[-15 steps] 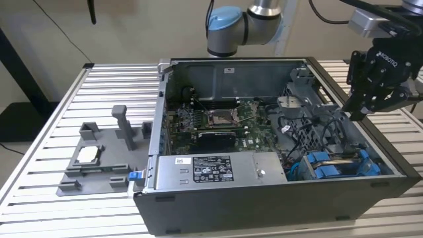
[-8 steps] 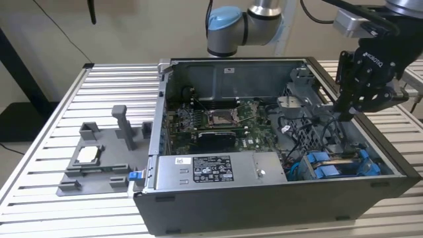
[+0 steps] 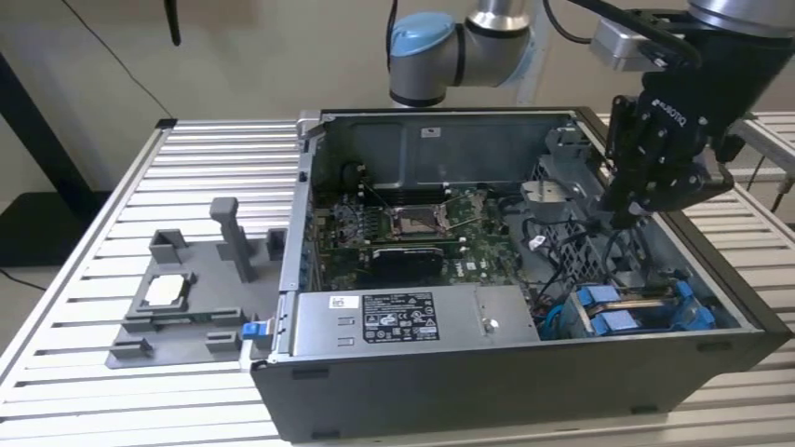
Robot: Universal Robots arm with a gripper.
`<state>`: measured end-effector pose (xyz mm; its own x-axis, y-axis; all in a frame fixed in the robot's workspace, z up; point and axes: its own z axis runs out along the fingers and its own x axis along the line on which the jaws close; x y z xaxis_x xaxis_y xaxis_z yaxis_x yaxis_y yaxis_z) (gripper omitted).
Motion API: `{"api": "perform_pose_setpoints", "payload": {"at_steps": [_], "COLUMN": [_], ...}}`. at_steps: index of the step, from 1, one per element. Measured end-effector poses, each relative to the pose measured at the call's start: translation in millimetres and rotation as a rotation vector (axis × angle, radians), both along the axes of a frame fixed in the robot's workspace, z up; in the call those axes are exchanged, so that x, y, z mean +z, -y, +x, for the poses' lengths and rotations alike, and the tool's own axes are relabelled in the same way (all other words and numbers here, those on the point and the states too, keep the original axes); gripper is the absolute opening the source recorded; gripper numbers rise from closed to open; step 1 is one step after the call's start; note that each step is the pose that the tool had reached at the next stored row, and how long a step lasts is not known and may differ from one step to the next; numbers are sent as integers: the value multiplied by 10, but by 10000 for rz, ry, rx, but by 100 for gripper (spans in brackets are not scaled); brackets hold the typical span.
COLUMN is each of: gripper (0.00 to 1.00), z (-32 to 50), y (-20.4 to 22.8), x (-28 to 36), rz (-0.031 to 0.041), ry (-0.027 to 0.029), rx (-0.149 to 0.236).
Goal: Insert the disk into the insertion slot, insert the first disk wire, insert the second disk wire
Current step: 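Insert the second disk wire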
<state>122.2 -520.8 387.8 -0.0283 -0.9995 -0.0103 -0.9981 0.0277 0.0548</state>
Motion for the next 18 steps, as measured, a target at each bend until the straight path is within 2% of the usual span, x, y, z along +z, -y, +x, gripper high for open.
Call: {"api": "perform_pose_setpoints", "payload": {"at_steps": [5, 6, 7, 9, 11, 14, 16, 18], "gripper": [33, 33, 33, 33, 33, 33, 33, 33], "z": [-129, -155, -188, -259, -318, -379, -402, -421], "y": [-9, -11, -14, -21, -33, -68, -96, -116], "x": [-1, -2, -2, -5, -11, -23, -32, -40], "rz": [1, 1, -1, -12, -49, -179, -290, -436], "ry": [26, 47, 98, 258, 456, 724, 858, 936], "rx": [0, 0, 1, 0, 1, 3, 12, 37]}}
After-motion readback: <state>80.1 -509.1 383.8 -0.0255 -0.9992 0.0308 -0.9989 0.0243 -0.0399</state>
